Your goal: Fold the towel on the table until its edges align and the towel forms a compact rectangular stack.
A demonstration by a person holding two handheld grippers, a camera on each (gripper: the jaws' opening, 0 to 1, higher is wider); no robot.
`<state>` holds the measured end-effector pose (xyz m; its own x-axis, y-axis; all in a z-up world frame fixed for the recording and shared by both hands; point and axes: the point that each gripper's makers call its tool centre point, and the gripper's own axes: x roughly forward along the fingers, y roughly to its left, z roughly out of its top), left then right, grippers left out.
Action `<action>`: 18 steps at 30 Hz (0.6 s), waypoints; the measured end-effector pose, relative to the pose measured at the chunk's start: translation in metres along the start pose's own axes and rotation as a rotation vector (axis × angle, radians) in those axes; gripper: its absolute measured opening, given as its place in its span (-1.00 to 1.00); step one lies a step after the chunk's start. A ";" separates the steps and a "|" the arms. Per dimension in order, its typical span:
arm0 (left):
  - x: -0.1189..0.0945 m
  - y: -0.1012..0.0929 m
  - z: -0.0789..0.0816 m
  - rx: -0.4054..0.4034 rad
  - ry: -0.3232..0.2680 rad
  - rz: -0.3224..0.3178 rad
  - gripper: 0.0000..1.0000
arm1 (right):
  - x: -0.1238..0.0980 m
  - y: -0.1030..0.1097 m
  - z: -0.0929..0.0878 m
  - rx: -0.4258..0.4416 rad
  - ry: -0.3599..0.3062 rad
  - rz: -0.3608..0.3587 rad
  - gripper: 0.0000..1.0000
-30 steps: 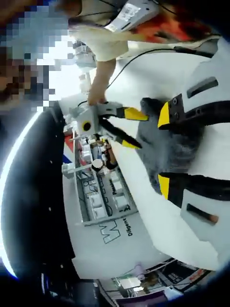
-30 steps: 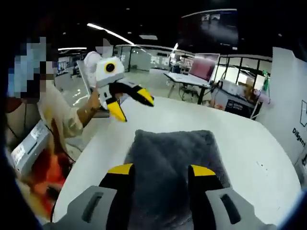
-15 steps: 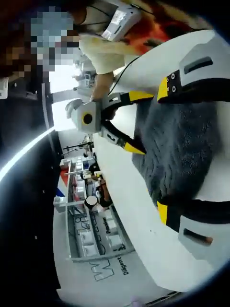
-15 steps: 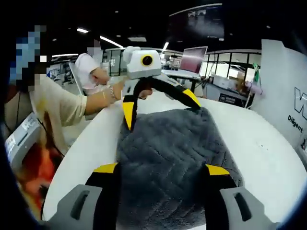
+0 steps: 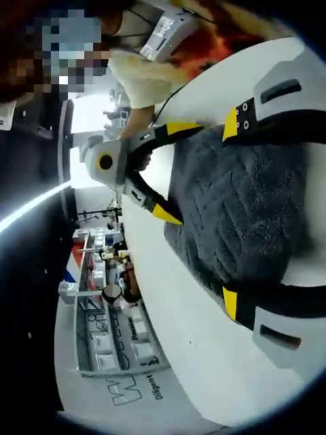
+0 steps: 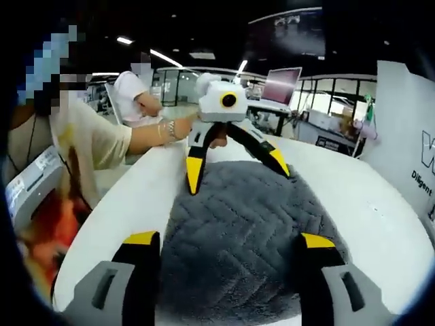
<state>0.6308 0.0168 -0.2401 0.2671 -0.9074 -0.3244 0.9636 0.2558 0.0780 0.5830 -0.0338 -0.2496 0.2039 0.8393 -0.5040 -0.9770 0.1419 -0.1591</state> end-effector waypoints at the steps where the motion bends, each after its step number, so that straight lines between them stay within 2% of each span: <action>1: -0.001 0.000 0.000 -0.006 -0.005 0.002 0.64 | -0.001 -0.002 0.002 -0.018 0.000 -0.022 0.96; 3: -0.004 0.001 0.003 -0.019 -0.016 0.006 0.66 | -0.007 -0.004 0.010 -0.051 -0.024 -0.039 0.95; 6: -0.010 0.001 0.013 -0.028 -0.062 0.011 0.74 | -0.019 -0.012 0.027 -0.008 -0.104 -0.062 0.92; 9: -0.018 -0.002 0.025 0.001 -0.103 0.009 0.80 | -0.033 -0.022 0.035 0.028 -0.151 -0.084 0.84; 12: -0.024 0.000 0.026 0.019 -0.113 0.020 0.82 | -0.035 -0.028 0.028 0.041 -0.154 -0.076 0.78; 15: -0.024 0.005 0.022 -0.010 -0.112 0.019 0.82 | -0.031 -0.026 0.011 0.086 -0.121 -0.019 0.69; 17: -0.021 0.005 0.010 -0.029 -0.073 0.014 0.82 | -0.030 -0.028 -0.004 0.086 -0.082 -0.011 0.54; 18: -0.019 0.005 0.002 -0.027 -0.044 0.015 0.81 | -0.029 -0.030 -0.011 0.098 -0.067 -0.006 0.54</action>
<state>0.6303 0.0344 -0.2313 0.2824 -0.9170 -0.2817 0.9589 0.2779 0.0565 0.6067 -0.0680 -0.2398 0.2081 0.8712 -0.4446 -0.9779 0.1945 -0.0765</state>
